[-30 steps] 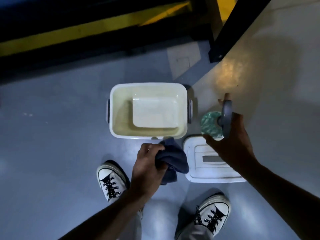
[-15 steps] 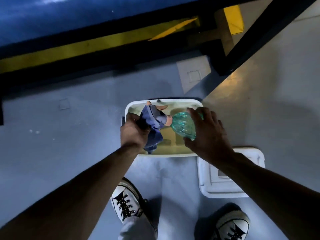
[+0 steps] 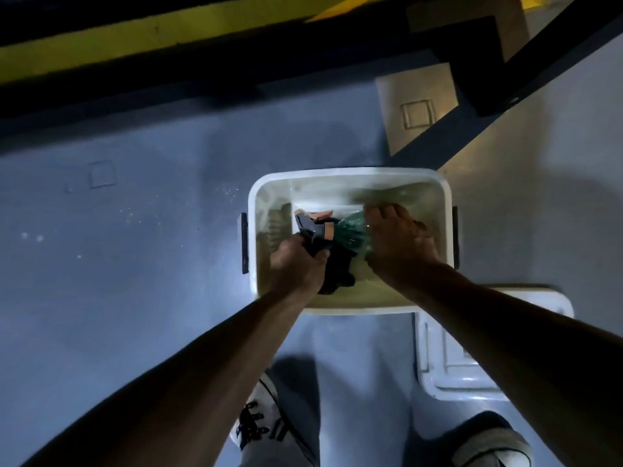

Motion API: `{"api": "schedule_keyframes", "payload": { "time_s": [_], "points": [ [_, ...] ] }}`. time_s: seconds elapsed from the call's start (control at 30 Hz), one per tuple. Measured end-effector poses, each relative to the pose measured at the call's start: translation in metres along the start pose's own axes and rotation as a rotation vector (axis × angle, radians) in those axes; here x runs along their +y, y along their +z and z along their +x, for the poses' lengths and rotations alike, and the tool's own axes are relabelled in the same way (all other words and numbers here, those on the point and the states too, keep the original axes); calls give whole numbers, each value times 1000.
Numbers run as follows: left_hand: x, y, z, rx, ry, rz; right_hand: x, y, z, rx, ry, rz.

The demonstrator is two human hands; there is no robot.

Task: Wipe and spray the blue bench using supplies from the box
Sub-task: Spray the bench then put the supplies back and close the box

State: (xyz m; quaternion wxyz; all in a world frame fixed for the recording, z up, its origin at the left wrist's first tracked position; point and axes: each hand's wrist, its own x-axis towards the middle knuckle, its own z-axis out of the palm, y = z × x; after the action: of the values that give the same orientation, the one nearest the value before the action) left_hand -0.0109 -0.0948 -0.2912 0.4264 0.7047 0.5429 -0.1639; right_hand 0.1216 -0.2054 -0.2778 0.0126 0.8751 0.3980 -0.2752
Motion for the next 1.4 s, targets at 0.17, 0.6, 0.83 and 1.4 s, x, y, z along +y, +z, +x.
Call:
{"api": "schedule_keyframes", "payload": {
  "time_s": [0.17, 0.6, 0.83, 1.4],
  "points": [
    [12, -11, -27, 170, 43, -55, -2, -30, -22, 79, -71, 162],
    [68, 76, -189, 95, 152, -174, 165, -44, -171, 102, 762, 722],
    [35, 191, -161, -24, -21, 30, 253, 46, -190, -45, 891, 672],
    [59, 201, -184, 50, -225, -146, 283, 22, -228, 162, 1062, 886]
  ]
}}
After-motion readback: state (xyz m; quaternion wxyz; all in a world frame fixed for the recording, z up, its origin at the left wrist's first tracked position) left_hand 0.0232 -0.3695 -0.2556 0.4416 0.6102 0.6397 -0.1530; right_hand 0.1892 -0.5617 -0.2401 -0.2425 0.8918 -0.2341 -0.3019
